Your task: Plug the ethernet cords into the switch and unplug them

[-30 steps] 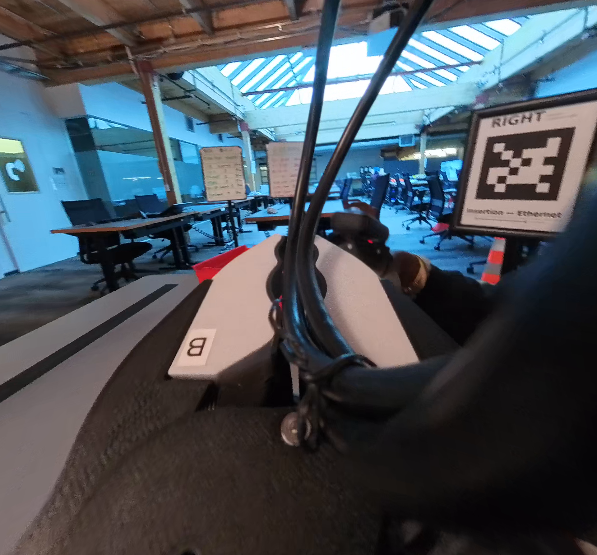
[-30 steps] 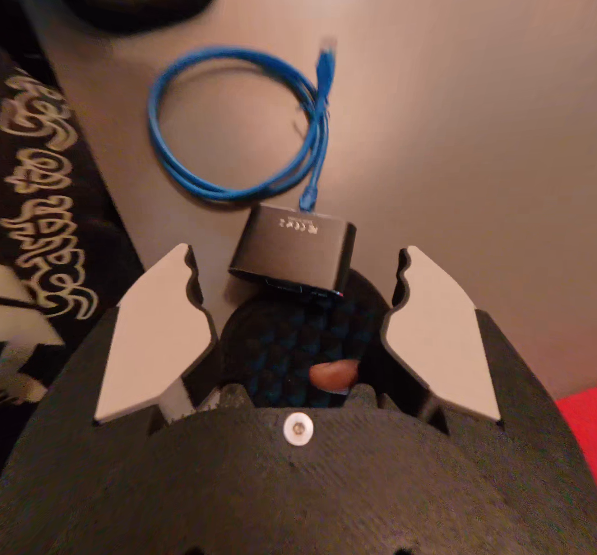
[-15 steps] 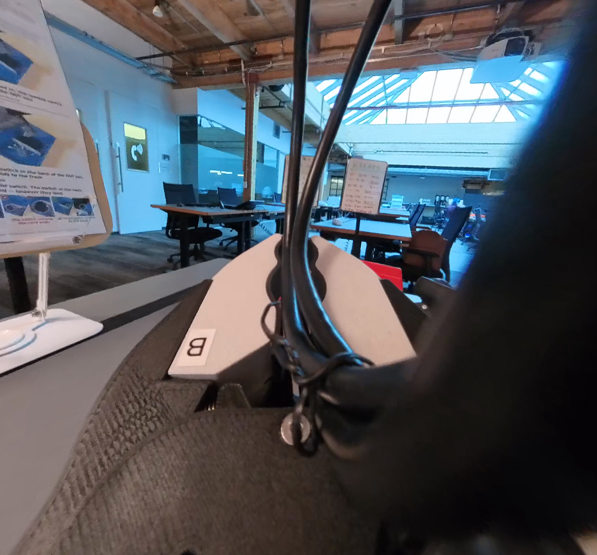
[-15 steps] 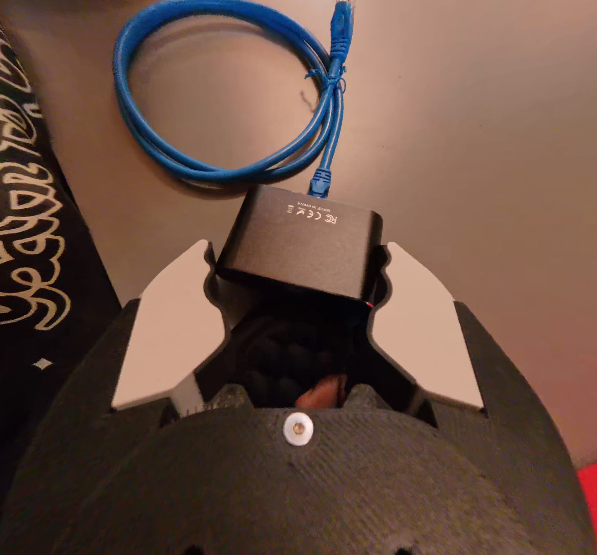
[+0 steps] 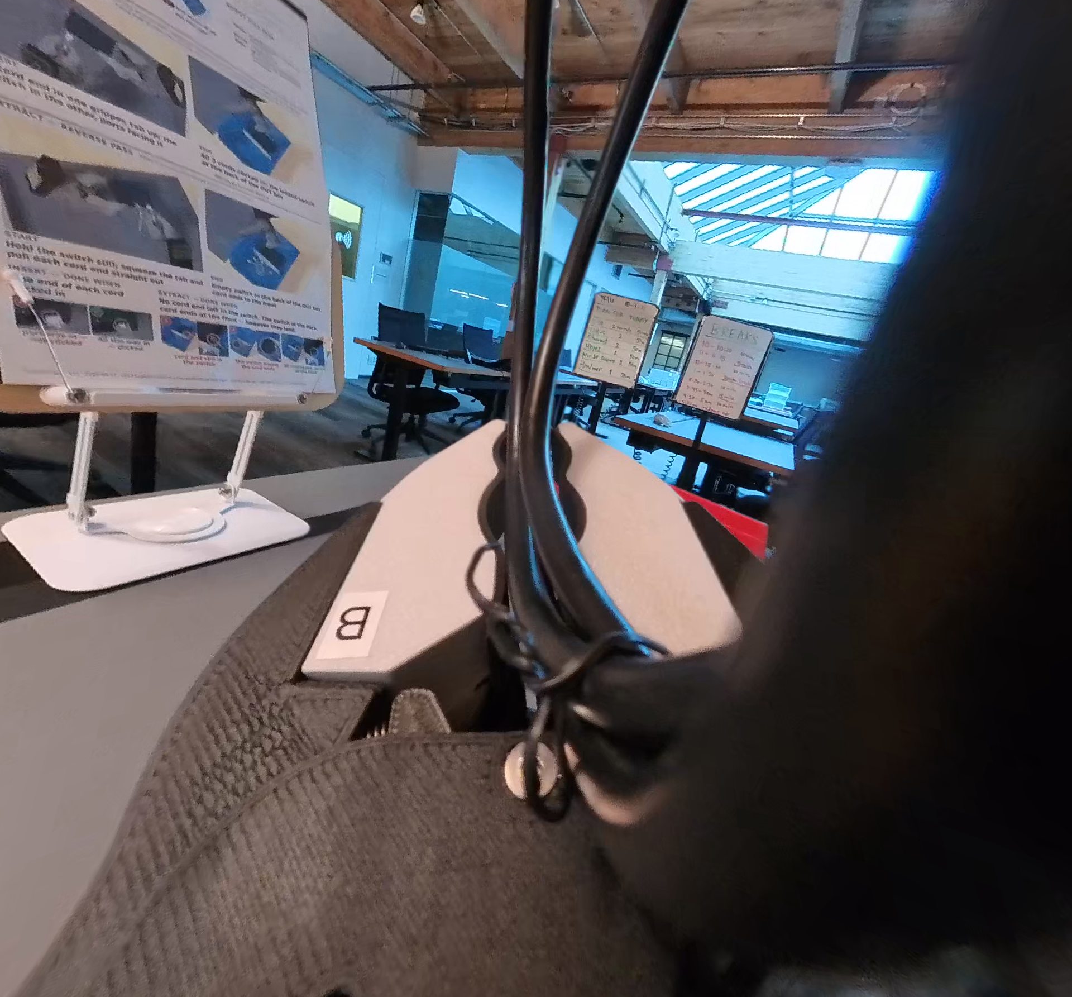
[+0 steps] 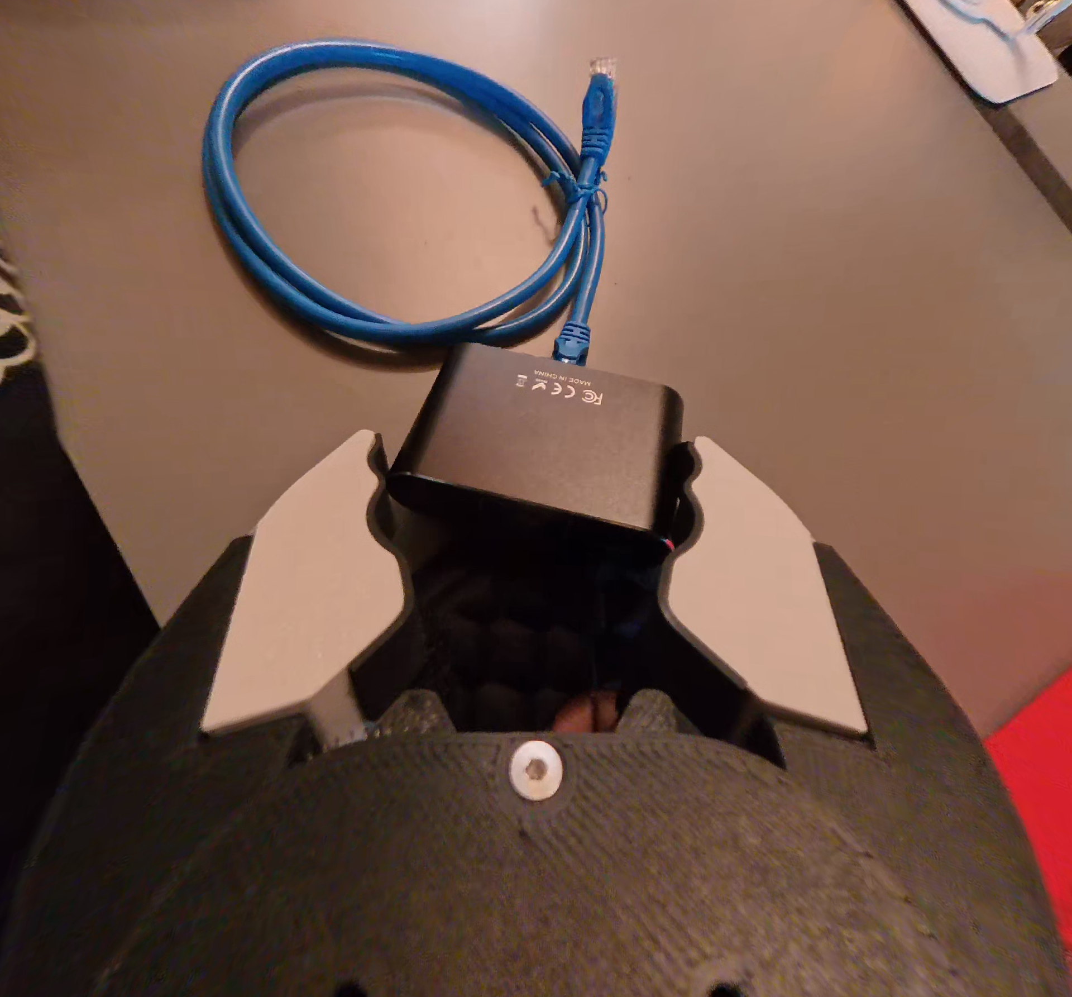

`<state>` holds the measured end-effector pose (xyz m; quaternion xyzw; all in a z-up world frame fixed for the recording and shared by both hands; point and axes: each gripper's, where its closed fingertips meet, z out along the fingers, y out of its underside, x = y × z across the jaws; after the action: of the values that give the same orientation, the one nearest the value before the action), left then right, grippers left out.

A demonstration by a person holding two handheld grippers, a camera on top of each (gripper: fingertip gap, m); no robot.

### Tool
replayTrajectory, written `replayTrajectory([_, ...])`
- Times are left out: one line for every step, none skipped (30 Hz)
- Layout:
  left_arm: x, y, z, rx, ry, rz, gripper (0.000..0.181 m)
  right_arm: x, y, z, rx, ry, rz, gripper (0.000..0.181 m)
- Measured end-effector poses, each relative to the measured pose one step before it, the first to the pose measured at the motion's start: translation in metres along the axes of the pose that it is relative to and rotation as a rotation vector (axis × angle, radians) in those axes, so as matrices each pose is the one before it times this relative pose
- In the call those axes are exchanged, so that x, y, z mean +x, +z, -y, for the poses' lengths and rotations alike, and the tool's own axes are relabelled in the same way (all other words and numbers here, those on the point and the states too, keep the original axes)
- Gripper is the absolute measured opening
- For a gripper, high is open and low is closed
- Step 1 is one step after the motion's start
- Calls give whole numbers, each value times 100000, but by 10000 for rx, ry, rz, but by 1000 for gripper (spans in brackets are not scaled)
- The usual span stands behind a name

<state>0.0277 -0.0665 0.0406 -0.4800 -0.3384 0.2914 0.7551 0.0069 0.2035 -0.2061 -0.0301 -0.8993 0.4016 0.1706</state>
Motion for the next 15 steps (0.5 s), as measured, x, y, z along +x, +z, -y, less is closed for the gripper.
replayTrajectory([14,-176,-329,21,-167,-21,12,89,-72,62,50,-124,-194,95])
replayTrajectory([70,-134,-174,102,-147,-75,12,-5,-138,148,117,-256,-175,95])
replayTrajectory([268,5,5,65,-188,-168,12,-180,-106,132,90,-219,2,95])
replayTrajectory([701,124,36,-14,-116,-346,11,-211,-54,81,34,-131,95,95])
replayTrajectory([974,305,-12,-122,-70,-451,12,-144,-15,43,-40,-50,114,95])
replayTrajectory([1001,485,-21,-115,-80,-405,12,-142,-10,4,-72,-14,151,95])
replayTrajectory([1014,627,-56,-9,-25,-371,12,-323,-37,51,-22,-114,269,95])
replayTrajectory([1079,774,-403,-87,99,-428,11,-712,-91,85,10,-239,571,95])
replayTrajectory([906,867,-967,-369,101,-399,12,-930,-116,40,-23,-250,783,95])
replayTrajectory([714,920,-1159,-444,44,-329,12,-932,-56,-66,-106,-142,844,95])
replayTrajectory([691,914,-1020,-314,93,-329,12,-609,72,-192,-207,93,717,95])
replayTrajectory([644,823,-866,-211,108,-279,12,-298,150,-237,-255,307,587,95])
replayTrajectory([488,665,-730,-165,117,-148,12,-3,92,-6,-107,242,361,95])
replayTrajectory([285,468,-692,-214,252,-47,12,200,74,62,-13,162,130,95])
replayTrajectory([-59,227,-651,-213,425,111,12,174,83,-25,-3,188,61,96])
